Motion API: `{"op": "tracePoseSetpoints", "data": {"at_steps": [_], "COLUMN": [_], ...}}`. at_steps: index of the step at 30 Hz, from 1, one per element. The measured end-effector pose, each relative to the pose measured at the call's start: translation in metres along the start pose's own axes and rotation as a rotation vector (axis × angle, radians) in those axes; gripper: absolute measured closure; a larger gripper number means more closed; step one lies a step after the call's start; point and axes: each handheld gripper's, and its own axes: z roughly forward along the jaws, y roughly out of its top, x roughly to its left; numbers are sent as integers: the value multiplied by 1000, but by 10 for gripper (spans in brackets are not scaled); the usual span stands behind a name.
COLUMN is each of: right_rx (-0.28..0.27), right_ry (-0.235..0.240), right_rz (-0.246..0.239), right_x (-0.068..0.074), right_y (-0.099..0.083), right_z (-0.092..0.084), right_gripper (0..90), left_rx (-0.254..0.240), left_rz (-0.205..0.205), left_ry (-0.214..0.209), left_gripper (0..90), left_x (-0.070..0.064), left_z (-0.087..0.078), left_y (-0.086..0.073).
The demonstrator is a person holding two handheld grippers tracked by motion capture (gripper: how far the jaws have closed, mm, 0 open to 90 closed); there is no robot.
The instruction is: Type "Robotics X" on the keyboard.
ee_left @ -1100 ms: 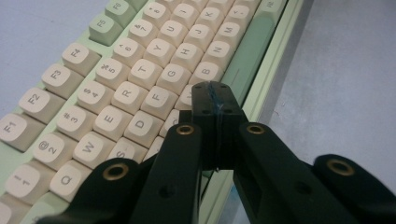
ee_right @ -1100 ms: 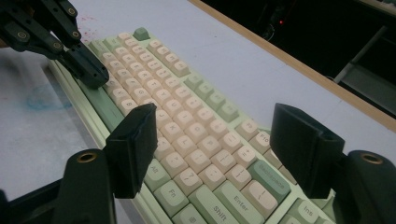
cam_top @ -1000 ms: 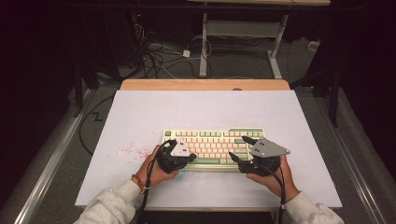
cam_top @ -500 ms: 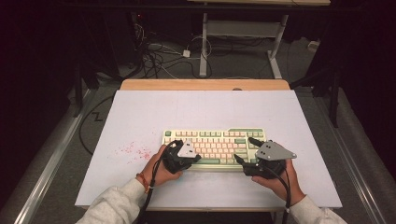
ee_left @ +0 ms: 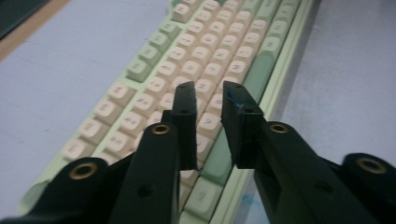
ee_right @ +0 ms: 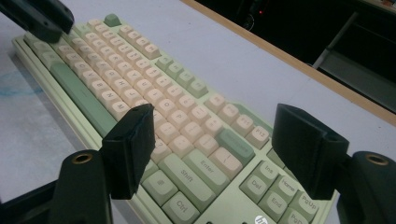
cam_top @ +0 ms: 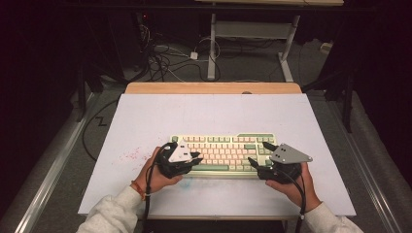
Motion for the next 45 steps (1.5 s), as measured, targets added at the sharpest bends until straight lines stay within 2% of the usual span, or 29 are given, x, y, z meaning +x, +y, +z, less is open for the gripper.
{"op": "tracePoseSetpoints", "data": {"at_steps": [3,5,7,9,11,12,17,20,23,26,29,31,36,40,45], "right_rx": [11,19,21,25,30,34,70,93,119,144,166,187,233,253,261], "right_ry": [-4,-9,-14,-17,2,7,58,74,89,102,113,123,136,143,151], "right_rz": [11,26,40,43,47,44,34,26,10,-2,-9,-16,-38,-24,-35], "right_x": [-3,-6,-8,-10,-13,-14,-17,-18,-17,-16,-15,-13,-11,-12,-11], "right_y": [-1,-2,-3,-3,-4,-3,-2,-1,0,1,0,0,-6,-11,-13], "right_z": [1,2,1,1,1,1,4,6,11,17,23,29,41,44,44], "right_gripper": [348,418,511,563,636,673,821,868,898,899,900,900,900,900,900], "left_rx": [10,12,14,5,6,3,26,43,53,66,76,72,77,71,68], "left_rz": [-10,-18,-19,-36,-55,-66,-101,-107,-119,-148,-142,-160,-168,-183,-191], "left_ry": [50,88,126,134,155,150,166,190,196,198,212,203,212,218,221], "left_gripper": [570,445,384,288,241,213,181,181,181,182,185,187,195,195,195], "left_x": [6,7,8,10,10,11,11,10,10,11,11,10,10,10,12], "left_z": [-9,-14,-18,-22,-26,-28,-36,-41,-46,-48,-50,-52,-56,-61,-64], "left_y": [-10,-17,-25,-33,-41,-45,-67,-75,-83,-90,-92,-93,-96,-100,-101]}}
